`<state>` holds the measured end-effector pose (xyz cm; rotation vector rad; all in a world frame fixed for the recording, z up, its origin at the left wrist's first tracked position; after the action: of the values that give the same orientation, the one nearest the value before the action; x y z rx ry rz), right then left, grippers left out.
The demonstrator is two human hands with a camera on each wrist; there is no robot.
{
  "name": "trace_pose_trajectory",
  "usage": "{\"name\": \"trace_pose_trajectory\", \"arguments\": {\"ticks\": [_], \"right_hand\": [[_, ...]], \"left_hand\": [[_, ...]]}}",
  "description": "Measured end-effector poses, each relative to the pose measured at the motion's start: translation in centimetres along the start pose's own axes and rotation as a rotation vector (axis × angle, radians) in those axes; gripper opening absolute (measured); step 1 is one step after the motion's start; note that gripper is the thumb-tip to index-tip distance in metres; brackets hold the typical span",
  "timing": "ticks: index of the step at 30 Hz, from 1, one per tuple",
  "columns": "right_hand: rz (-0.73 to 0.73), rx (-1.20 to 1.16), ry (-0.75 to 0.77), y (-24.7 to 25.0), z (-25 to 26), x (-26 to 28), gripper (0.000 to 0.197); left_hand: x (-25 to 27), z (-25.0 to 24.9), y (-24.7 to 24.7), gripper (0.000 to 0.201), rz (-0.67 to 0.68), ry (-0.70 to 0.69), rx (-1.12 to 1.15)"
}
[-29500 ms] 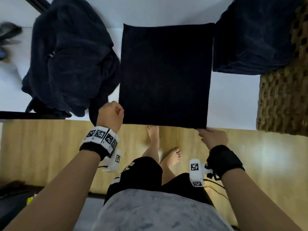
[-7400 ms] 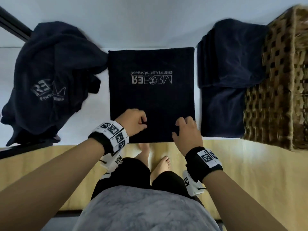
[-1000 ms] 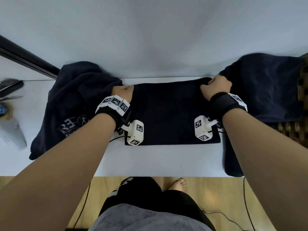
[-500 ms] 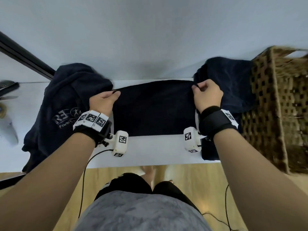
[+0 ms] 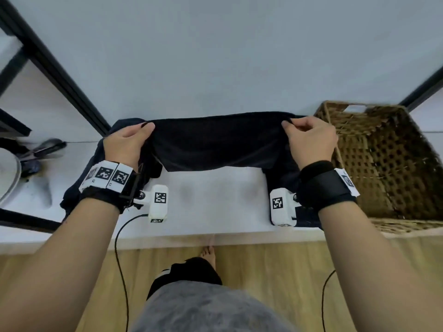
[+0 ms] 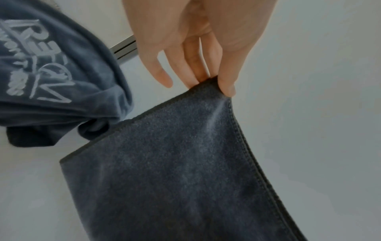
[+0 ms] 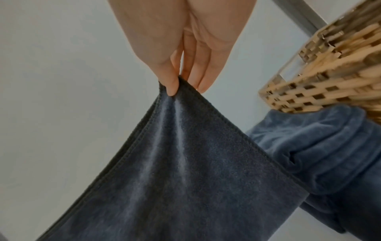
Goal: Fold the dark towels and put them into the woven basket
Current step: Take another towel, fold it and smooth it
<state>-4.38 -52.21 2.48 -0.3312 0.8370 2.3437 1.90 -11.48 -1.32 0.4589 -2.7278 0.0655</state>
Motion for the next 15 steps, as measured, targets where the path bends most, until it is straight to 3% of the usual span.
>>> {"name": "trace_pose_trajectory", "arguments": {"ticks": [5,10,15], "right_hand": [[-0.066,-0.065,0.061,3.9,3.6,-0.1,0.01],[-0.204,-0.156,0.108,7.0,6.2,0.0,0.008],[-0.158,-0.199,0.098,7.4,6.5,0.4,0.03]], "left_hand": [[3.9,-5.0,0.7,0.004,-0.028,-0.126,0.024],[7.1,-8.8,1.9,0.008,-0.065,-0.246,0.075],[9.0,-9.6,2.8,0.019,-0.077,-0.306,0.09]]}}
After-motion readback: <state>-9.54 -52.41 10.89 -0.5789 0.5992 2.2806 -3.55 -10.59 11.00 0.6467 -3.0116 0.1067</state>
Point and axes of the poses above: each hand's wrist, its own x-axis away from the middle knuckle, its own y-axis out of the back of the hand, z = x × y, the point moved 7 cm from there along -x, towards the middle knuckle, and after that the axes turned 15 degrees about y, right-handed, at the moved point
